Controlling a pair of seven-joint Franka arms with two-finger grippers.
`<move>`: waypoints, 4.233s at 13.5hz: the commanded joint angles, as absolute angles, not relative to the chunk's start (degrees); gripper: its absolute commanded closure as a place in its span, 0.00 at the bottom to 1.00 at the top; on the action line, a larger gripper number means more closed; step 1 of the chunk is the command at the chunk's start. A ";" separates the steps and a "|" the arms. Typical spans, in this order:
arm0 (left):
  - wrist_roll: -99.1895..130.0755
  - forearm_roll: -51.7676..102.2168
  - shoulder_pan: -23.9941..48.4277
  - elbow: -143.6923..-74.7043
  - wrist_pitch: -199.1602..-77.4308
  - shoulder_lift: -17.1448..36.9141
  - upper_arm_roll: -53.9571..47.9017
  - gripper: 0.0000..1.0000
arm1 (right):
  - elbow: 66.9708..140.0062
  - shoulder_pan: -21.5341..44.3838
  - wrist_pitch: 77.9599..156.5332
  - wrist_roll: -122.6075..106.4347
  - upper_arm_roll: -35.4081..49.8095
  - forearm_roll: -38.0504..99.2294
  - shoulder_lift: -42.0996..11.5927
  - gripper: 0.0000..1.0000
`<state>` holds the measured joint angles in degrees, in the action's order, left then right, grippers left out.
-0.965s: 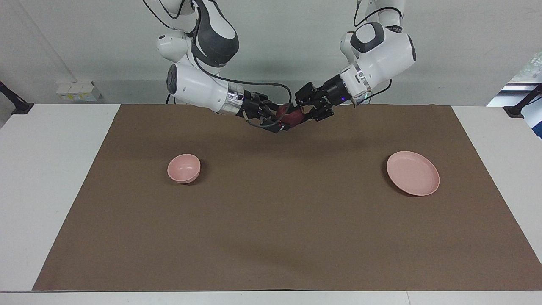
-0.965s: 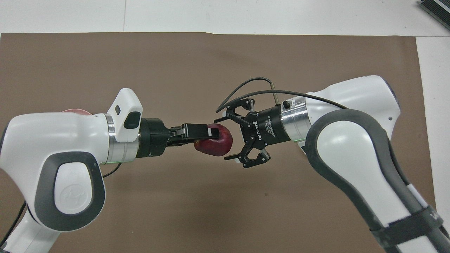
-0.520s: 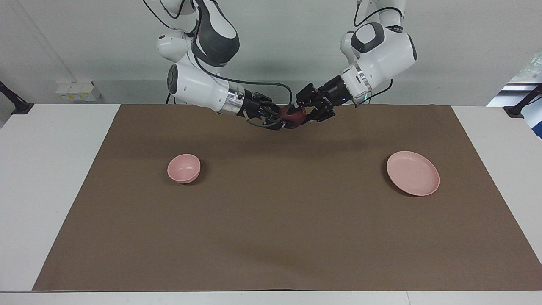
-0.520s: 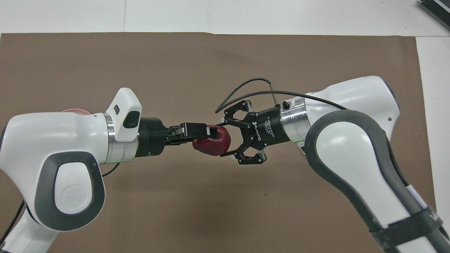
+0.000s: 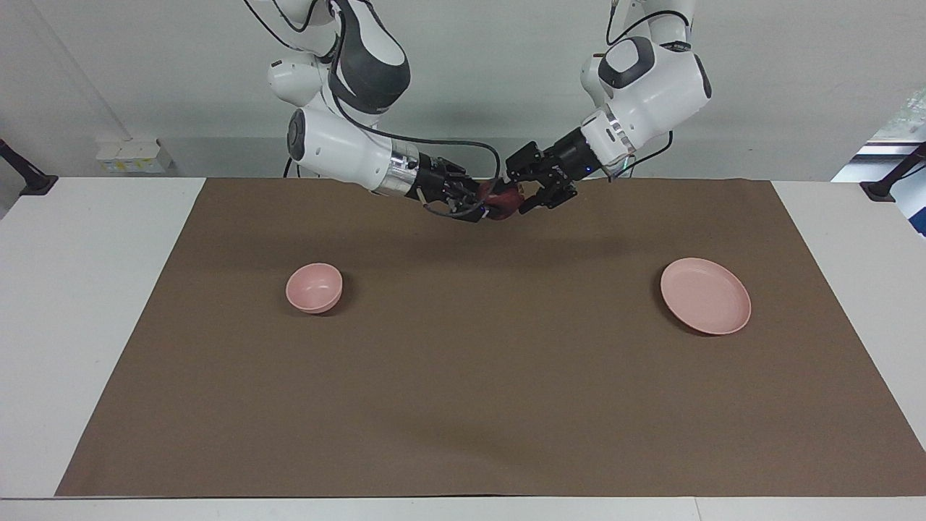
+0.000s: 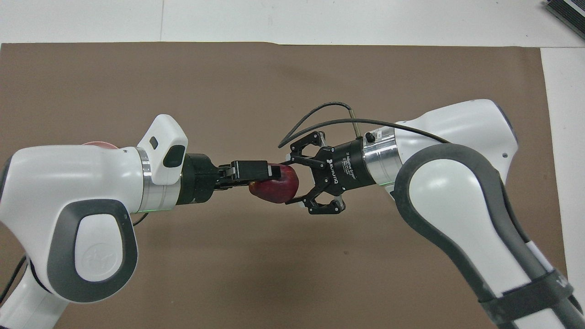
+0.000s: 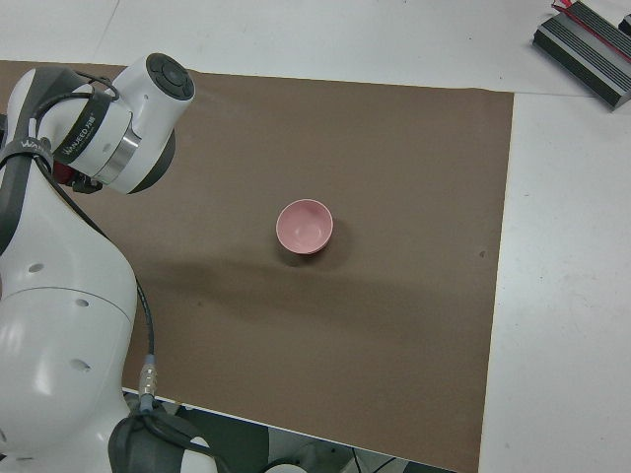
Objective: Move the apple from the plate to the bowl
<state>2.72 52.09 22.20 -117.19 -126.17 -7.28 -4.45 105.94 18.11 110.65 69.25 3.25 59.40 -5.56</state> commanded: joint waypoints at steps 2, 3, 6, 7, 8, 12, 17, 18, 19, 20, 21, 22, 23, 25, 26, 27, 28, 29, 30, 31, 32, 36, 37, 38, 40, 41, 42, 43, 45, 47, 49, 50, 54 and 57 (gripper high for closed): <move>3.87 41.51 21.54 -117.33 -125.69 -7.74 -4.04 0.00 | 106.09 17.75 110.74 68.73 3.25 58.54 -4.75 0.98; 3.87 39.05 20.84 -117.33 -125.16 -7.39 -4.04 0.00 | 105.13 17.49 110.66 68.64 3.25 57.14 -4.92 0.98; 3.87 34.82 20.30 -117.25 -122.53 -7.38 -3.52 0.00 | 103.19 17.05 108.64 66.20 3.16 46.96 -4.57 0.98; 3.87 32.72 18.91 -117.25 -121.74 -7.38 -3.60 0.00 | 103.18 17.05 108.46 63.75 2.90 45.63 -4.22 0.98; 3.87 30.35 18.29 -117.25 -120.42 -7.38 -3.52 0.00 | 103.18 17.05 107.85 61.20 2.64 43.44 -4.04 0.98; 3.52 17.09 12.85 -117.07 -118.21 -7.12 -3.52 0.00 | 103.18 14.16 105.21 47.16 2.55 32.72 -2.37 0.98; 3.08 -2.95 6.68 -103.41 -108.76 0.33 -3.52 0.00 | 103.53 9.23 103.54 23.24 2.64 20.08 -2.20 0.97; 2.38 -4.90 5.55 -99.01 -107.24 2.18 -3.43 0.00 | 103.62 9.23 103.62 18.68 2.64 15.86 -2.20 0.96; 1.76 -5.18 3.80 -95.14 -106.18 3.50 -3.43 0.00 | 103.71 9.23 103.71 14.46 2.64 12.17 -2.20 0.96; 0.89 -5.36 3.00 -91.53 -103.39 4.47 -3.43 0.00 | 104.23 9.23 104.06 10.85 2.64 8.82 -2.11 0.96; -0.77 -4.49 2.12 -88.28 -101.01 4.83 -3.43 0.00 | 105.11 9.23 104.67 7.07 2.64 3.22 -1.50 0.96; -2.01 -2.57 0.80 -86.94 -98.81 4.75 -3.43 0.00 | 106.16 9.23 106.07 4.25 2.72 -1.19 -1.06 0.96; -2.20 -0.37 -0.08 -85.27 -96.09 4.66 -3.34 0.00 | 107.48 9.14 107.48 2.22 2.72 -3.32 -0.36 0.96; -3.85 0.09 -0.44 -82.36 -90.55 3.79 -2.90 0.00 | 112.73 7.31 113.61 -2.61 2.64 -5.43 2.09 0.96; -5.61 0.09 -1.57 -82.35 -89.57 2.91 -2.90 0.00 | 116.16 5.90 117.64 -5.94 2.64 -6.32 3.33 0.96; -5.80 0.35 -1.84 -82.61 -89.47 1.51 -3.07 0.00 | 118.37 4.50 120.12 -8.41 2.64 -6.42 3.60 0.96; -5.54 0.44 -1.93 -83.75 -88.95 0.71 -3.16 0.00 | 119.87 3.18 121.89 -9.48 2.64 -6.42 3.60 0.96; -5.28 0.44 -2.02 -84.98 -89.03 -0.25 -3.16 0.00 | 121.36 2.73 123.82 -9.93 2.64 -6.42 3.60 0.96; -5.27 0.44 -2.11 -86.03 -88.34 -0.79 -3.16 0.00 | 123.03 2.55 126.19 -10.02 2.64 -6.42 3.43 0.96; -5.45 0.35 -1.85 -86.04 -87.02 -1.23 -3.34 0.00 | 124.79 2.37 129.34 -10.02 2.64 -6.42 3.08 0.96; -5.10 0.35 -1.76 -86.04 -86.14 -1.40 -3.43 0.00 | 126.11 2.37 131.38 -9.93 2.64 -6.33 2.82 0.96; -5.45 0.35 -1.67 -85.96 -84.82 -1.41 -3.69 0.00 | 132.52 2.37 141.91 -9.67 2.64 -6.42 0.27 0.96; -5.19 0.35 -1.67 -85.87 -83.16 -1.58 -3.69 0.00 | 132.97 2.37 143.42 -9.67 2.64 -6.42 -0.87 0.95; -5.27 0.35 -1.58 -85.87 -81.75 -1.67 -3.78 0.00 | 132.98 2.29 143.44 -9.58 2.64 -6.33 -1.49 0.71; -5.27 0.35 -1.75 -85.52 -80.42 -2.11 -3.69 0.00 | 132.02 2.46 142.30 -8.62 2.72 -6.33 -1.50 0.00; -5.27 0.35 -1.93 -85.52 -81.03 -2.11 -3.69 0.00 | 130.18 2.46 140.12 -8.35 2.72 -6.24 -1.15 0.00; -5.27 0.35 -1.93 -85.52 -81.04 -2.11 -3.60 0.00 | 126.86 2.37 135.83 -7.83 2.64 -6.24 -1.40 0.00; -5.36 0.35 -1.93 -85.52 -81.04 -2.11 -3.60 0.00 | 123.35 2.29 131.09 -7.74 2.64 -5.37 -1.75 0.00; -5.27 0.35 -2.02 -85.43 -81.12 -2.11 -3.60 0.00 | 118.24 0.63 126.14 -7.82 2.64 -5.27 -2.46 0.00; -5.71 0.44 -2.02 -85.17 -81.30 -1.85 -3.52 0.00 | 114.63 -1.31 122.01 -5.20 2.64 -2.74 -2.81 0.00; -5.80 1.92 -2.11 -84.99 -81.04 -1.32 -3.25 0.00 | 110.50 -1.93 116.13 -2.47 2.55 -0.88 -2.81 0.00; -5.80 2.02 -2.20 -84.56 -80.69 -1.14 -3.16 0.00 | 108.22 -1.93 112.62 -0.55 2.55 -0.88 -2.81 0.00; -5.54 1.49 -2.02 -84.73 -80.86 -1.76 -3.51 0.00 | 97.06 -2.37 97.86 0.44 2.20 -0.09 -2.46 0.00; -5.54 1.49 -2.11 -84.81 -80.86 -1.76 -3.52 0.00 | 90.28 -2.37 89.85 2.45 2.20 0.26 -2.55 0.00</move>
<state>-4.71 1.08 -1.24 -84.36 -81.32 -0.96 -3.11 94.81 -1.72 94.04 0.54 1.84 -0.89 -1.48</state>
